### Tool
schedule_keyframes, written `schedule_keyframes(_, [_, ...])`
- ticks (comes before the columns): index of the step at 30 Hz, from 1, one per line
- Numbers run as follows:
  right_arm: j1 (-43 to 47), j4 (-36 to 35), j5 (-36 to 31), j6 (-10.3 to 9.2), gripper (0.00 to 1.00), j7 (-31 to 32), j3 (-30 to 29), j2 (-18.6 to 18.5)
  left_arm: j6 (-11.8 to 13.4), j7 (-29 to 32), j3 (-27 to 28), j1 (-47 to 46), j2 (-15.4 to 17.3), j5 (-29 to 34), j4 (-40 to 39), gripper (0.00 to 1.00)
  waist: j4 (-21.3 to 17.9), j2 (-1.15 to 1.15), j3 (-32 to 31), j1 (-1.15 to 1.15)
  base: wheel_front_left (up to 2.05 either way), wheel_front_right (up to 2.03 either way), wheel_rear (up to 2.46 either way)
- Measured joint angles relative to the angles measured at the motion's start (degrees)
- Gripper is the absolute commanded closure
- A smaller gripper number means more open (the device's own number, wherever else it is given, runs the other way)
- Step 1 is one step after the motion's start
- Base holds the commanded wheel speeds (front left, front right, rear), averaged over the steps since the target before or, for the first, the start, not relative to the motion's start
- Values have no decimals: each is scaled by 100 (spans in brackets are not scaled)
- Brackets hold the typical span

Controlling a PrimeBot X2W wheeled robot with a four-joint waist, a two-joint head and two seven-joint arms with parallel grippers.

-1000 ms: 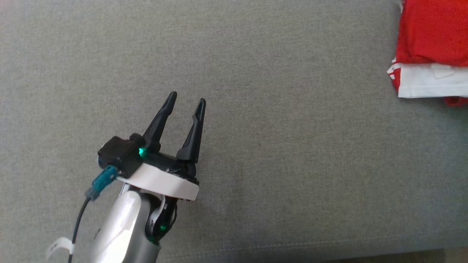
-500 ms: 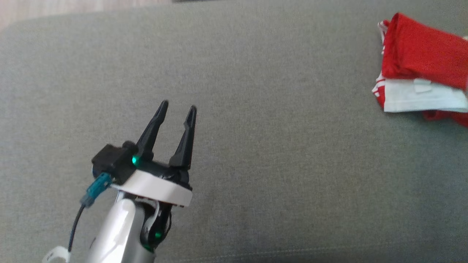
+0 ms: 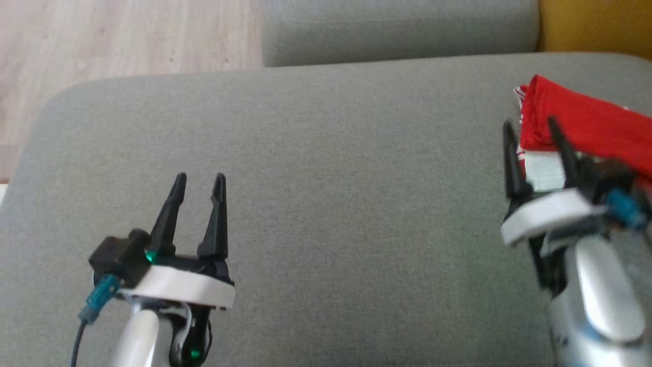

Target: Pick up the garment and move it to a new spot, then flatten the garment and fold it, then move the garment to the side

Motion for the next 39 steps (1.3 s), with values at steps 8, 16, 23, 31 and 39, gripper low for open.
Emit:
schedule_keyframes(8, [964,-18,778,0,0,-659,196,174,67,0,76,432,0,157,9,0,139,0,-253,0,0,0,0])
schedule_keyframes(16, [1458,-7,1068,0,0,-837,307,199,212,0,157,723,2,162,-8,0,130,0,-361,0,0,0,0])
schedule_keyframes(23, [1471,-40,1128,0,0,-869,308,198,247,0,163,752,3,122,-141,0,103,0,-389,0,0,0,0])
schedule_keyframes(31, [1471,-134,1129,0,0,-870,294,198,254,0,175,795,3,85,-100,0,72,0,-368,0,0,0,0])
schedule_keyframes(39, [1471,-166,1181,0,0,-870,307,198,254,0,176,795,3,85,-65,0,58,0,-362,0,0,0,0])
